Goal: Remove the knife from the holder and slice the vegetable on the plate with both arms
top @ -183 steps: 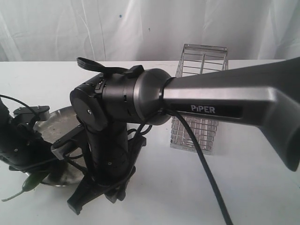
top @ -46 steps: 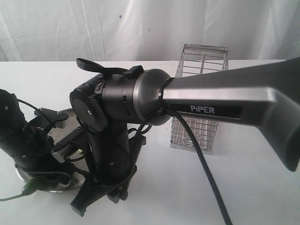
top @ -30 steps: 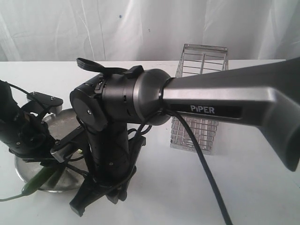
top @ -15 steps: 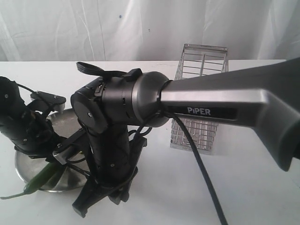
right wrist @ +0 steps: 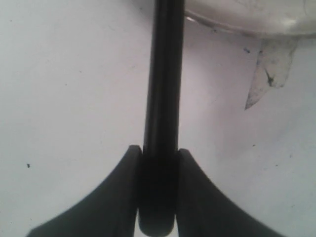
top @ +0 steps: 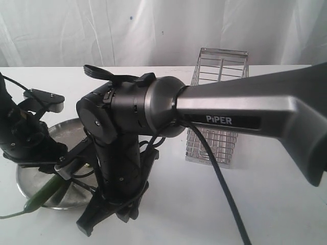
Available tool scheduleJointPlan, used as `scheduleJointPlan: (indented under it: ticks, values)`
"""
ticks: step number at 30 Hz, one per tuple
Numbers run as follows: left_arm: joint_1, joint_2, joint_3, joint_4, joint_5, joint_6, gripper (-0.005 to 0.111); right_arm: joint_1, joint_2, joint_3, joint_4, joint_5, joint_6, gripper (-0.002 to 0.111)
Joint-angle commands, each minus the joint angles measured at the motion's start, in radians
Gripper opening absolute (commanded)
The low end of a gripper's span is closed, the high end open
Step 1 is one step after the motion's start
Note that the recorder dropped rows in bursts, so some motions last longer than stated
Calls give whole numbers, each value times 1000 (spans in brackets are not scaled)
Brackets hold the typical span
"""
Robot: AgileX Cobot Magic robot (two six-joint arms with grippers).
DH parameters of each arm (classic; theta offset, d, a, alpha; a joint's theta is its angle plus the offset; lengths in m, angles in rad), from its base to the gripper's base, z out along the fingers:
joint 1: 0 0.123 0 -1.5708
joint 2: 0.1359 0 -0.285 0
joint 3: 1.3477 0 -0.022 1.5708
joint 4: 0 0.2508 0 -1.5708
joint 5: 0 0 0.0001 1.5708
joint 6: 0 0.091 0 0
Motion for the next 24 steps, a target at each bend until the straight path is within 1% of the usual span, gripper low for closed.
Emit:
scheduleJointPlan:
  ticks: [1,5,10,13,19,24]
  values:
    - [-5,-13,32,-10,62,7,67,-1,-14,-6,1,-20,-12,0]
    - [-5,-13,89,-10,8,24,67,-1,-14,-6,1,-20,-12,0]
    - [-5,-4,128,-10,-40,24,67,-1,-14,-6,1,-20,-12,0]
    - [-5,30,141,-10,-55,24,61,-1,-14,-6,1,-18,-12,0]
    - [-5,78,142,-10,-98,7,34,-1,-14,-6,6,-13,-12,0]
    - [-3,76,142,3,-117,0,3,-1,-14,-6,6,4,-12,0]
